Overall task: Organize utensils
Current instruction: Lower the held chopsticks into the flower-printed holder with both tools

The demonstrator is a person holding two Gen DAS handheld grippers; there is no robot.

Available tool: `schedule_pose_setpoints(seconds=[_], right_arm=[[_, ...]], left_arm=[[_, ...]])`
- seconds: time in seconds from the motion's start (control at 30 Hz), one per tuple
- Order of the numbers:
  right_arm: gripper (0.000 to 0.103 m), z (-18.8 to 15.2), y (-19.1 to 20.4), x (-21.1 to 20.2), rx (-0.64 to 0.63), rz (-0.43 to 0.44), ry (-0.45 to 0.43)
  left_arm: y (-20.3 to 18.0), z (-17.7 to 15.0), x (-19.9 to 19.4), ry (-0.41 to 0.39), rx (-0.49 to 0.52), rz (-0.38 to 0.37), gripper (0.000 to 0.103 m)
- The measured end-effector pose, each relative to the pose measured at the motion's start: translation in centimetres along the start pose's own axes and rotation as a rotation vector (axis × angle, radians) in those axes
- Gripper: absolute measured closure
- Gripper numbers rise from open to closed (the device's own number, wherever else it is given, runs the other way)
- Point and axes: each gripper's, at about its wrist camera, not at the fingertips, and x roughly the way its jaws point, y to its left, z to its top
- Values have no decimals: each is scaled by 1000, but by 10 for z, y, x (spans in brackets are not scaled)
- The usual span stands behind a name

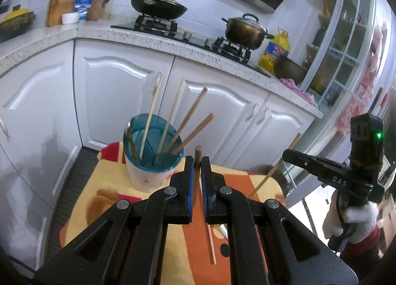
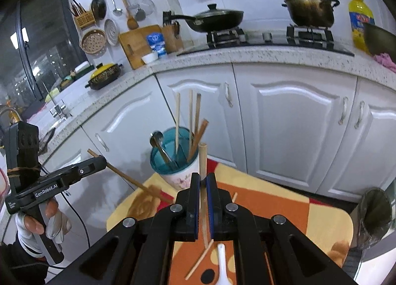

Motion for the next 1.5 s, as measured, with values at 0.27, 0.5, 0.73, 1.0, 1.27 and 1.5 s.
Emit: schedule_pose_setpoints(seconds=[0.27, 0.5, 0.73, 1.0, 1.27, 1.5], right_arm=[[98, 38, 23, -6, -44, 42, -58], [98, 82, 45, 1, -73, 64, -111], [98, 113, 61, 24, -102, 45, -134], [98, 114, 63, 79, -93, 28, -93], [98, 82, 32, 130, 9, 46, 26], [98, 63, 17, 150, 36, 37, 120]], left_arm=[[10, 37, -29, -89, -4, 10, 99], [15, 74, -44, -181, 23, 51, 99], [21, 103, -27, -227, 57, 130, 99], [38, 101, 29, -168, 45, 202, 99], [52, 82, 73, -90, 31, 242, 99], [57, 69, 91, -29, 2, 223, 98]])
